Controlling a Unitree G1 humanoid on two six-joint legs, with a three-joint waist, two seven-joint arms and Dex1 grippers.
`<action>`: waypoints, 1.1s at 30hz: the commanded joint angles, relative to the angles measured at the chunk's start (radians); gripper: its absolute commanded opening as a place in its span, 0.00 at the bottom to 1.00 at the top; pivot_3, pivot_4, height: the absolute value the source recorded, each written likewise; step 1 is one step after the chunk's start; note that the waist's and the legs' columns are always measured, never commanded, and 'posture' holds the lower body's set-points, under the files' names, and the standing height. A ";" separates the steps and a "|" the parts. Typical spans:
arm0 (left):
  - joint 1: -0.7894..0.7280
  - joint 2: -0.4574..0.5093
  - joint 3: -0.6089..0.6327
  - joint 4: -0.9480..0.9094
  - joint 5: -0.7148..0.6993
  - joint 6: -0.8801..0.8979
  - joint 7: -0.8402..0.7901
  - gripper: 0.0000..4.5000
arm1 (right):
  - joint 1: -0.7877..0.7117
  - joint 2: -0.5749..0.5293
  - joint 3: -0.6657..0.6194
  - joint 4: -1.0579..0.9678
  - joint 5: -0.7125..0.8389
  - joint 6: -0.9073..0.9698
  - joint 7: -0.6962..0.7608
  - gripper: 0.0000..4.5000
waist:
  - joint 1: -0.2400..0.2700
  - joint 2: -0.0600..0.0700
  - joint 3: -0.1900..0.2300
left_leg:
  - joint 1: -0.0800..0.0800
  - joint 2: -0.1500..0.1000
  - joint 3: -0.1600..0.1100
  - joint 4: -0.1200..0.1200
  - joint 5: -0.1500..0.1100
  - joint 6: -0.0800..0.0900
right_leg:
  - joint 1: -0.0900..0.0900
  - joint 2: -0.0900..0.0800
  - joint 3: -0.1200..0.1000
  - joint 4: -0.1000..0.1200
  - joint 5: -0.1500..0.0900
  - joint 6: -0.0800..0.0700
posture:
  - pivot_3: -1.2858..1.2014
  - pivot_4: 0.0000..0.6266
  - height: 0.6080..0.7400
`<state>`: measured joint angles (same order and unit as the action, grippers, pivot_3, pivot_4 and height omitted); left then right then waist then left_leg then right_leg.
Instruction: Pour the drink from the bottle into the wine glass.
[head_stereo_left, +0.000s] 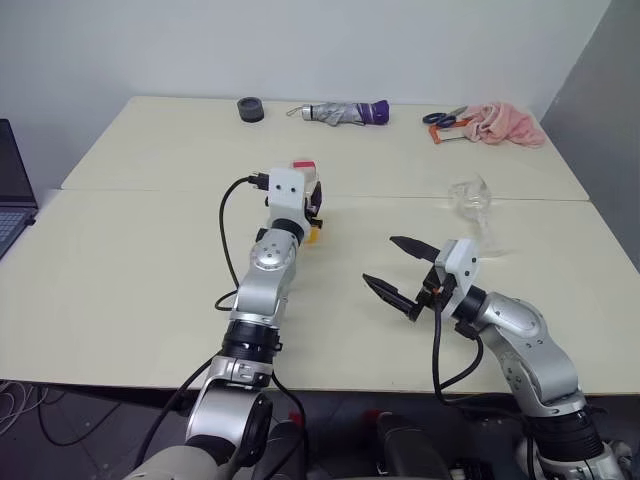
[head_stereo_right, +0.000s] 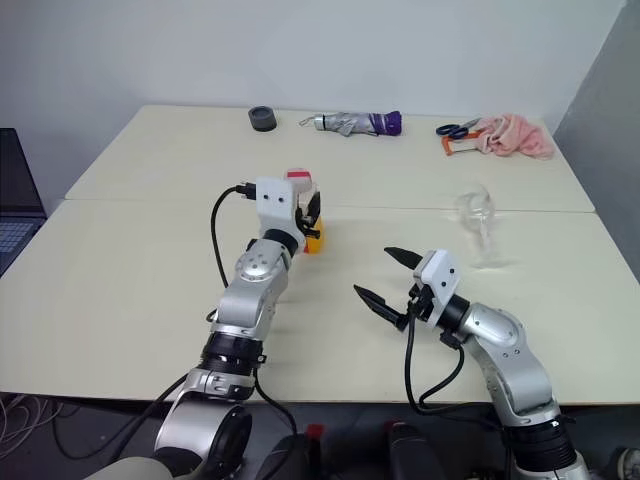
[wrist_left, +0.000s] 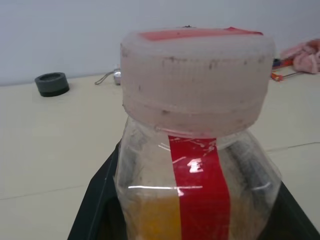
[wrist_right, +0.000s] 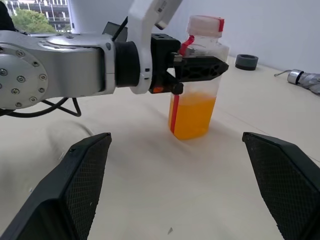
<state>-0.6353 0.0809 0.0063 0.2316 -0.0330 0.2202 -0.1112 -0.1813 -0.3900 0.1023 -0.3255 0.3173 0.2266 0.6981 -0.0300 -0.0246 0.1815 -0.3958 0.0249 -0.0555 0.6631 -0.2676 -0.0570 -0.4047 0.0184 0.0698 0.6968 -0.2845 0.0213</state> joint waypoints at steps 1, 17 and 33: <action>0.010 0.028 -0.003 -0.115 -0.085 -0.001 -0.138 0.40 | -0.004 -0.001 0.004 -0.013 -0.008 -0.028 0.004 1.00 | 0.001 0.000 0.000 | 0.000 0.000 0.000 0.000 0.000 0.000 | 0.000 0.000 0.000 0.000 0.000 0.000 | 0.52 0.24 1.00; 0.010 0.254 -0.020 -0.098 -0.341 -0.019 -0.791 0.40 | -0.018 -0.017 -0.015 -0.050 0.011 0.036 -0.004 1.00 | -0.001 0.000 0.000 | 0.000 0.000 0.000 0.000 0.000 0.000 | 0.000 0.000 -0.001 0.000 0.000 0.000 | 0.52 0.24 1.00; -0.074 0.242 -0.090 0.035 -0.358 -0.039 -1.105 0.40 | -0.206 -0.012 -0.025 -0.193 0.173 0.325 -0.066 1.00 | -0.003 0.000 0.000 | -0.001 0.000 -0.001 0.001 0.000 0.000 | -0.001 0.002 -0.001 0.000 0.000 0.000 | 0.52 0.24 1.00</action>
<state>-0.6795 0.3241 -0.0869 0.2855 -0.3593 0.2041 -1.1897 -0.3668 -0.4083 0.1006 -0.4777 0.4655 0.5456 0.6474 -0.0329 -0.0244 0.1816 -0.3970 0.0253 -0.0566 0.6640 -0.2677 -0.0567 -0.4055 0.0203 0.0690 0.6968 -0.2846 0.0211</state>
